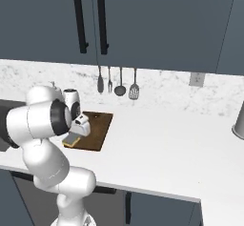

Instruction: Pick up the sponge from the counter and clean the cutting board by briefly scrubbing or pressing down on the cutting board. Once finished, release the sponge.

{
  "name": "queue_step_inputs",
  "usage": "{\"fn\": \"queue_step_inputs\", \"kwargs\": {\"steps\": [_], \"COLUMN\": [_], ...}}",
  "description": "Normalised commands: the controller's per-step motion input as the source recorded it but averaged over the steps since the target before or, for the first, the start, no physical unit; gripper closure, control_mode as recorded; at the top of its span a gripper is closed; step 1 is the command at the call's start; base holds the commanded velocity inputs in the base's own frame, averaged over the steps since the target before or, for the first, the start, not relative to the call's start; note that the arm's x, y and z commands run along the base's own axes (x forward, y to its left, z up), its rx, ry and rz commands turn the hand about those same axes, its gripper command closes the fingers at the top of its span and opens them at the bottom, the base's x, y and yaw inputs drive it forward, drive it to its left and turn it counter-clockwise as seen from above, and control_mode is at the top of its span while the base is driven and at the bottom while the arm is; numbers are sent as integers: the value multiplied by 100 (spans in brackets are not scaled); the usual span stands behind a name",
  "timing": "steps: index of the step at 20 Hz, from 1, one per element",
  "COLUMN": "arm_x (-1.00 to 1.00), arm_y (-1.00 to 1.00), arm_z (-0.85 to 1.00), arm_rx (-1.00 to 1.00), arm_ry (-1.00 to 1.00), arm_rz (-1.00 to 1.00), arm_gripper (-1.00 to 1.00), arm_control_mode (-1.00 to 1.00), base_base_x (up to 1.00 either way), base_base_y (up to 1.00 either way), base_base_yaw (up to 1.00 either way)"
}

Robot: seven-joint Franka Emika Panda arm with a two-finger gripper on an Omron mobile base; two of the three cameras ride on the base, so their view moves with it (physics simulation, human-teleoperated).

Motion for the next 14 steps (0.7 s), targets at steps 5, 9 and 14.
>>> {"fn": "queue_step_inputs", "kwargs": {"steps": [5,9,14], "arm_x": [46,56,59], "arm_y": [7,9,16], "arm_z": [0,-1,-12], "arm_rx": [3,0,0], "arm_ry": [0,0,0], "arm_rz": [0,0,0], "arm_gripper": [100,100,100], "arm_control_mode": [-100,-100,-100], "base_base_x": [0,0,0], "base_base_y": [0,0,0], "base_base_yaw": [0,0,0]}}
